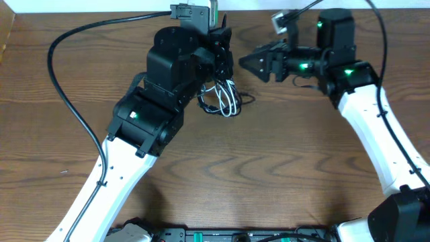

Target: Untangle cables

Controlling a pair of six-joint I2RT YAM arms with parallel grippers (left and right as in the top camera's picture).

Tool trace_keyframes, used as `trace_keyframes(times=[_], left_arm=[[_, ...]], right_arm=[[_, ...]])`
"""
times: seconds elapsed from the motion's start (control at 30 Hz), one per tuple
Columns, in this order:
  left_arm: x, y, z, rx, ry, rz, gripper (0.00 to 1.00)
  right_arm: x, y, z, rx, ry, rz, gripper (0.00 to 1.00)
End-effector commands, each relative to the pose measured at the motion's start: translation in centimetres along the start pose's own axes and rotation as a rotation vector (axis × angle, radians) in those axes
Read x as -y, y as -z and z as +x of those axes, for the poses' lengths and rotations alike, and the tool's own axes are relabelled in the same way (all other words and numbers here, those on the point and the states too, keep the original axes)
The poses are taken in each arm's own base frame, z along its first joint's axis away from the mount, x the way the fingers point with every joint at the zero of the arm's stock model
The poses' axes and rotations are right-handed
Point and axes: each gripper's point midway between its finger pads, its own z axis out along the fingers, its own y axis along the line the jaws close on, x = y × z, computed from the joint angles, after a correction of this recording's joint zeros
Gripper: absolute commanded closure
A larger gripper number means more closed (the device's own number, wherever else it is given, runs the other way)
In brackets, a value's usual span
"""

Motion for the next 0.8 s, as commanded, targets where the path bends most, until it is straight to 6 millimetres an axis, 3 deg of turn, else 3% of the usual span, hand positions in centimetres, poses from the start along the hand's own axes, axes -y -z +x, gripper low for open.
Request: trace_keyframes(times=[0.0,0.23,0.4,0.53,0.63,0.77], left_arm=[[0.3,0.5,-1.1,0.029,0.044,0.008,0.93],[0.7,0.5,-0.9,0.018,0.048,0.031,0.93],[0.7,0.5,-0.9,0.019,0.047,0.031,0.93],[0.5,0.7,-1.1,0.028,0.046,0.020,0.93],[0.1,1.1,-1.6,0.051,0.039,-0.002,0.93],[-0.5,2.1,-3.0,0.098,0.041,-0.025,0.93]], right_arm=[[-0.4,-1.7,0.1,-0.005,-0.003,0.047,0.25],[0.5,-5.4,0.8,-0.003,-0.051,0.101,0.25],[3.7,-6.6,1.8,-0.013,-0.092,0.193,0.30],[7.9,-4.9,1.9,0.008,-0.150,0.368,0.31],[11.4,-2.5,2.2,0.017,-0.196,0.516,0.31],[14.7,0.2,3.7,-0.010,-0.267,0.652,0.31]])
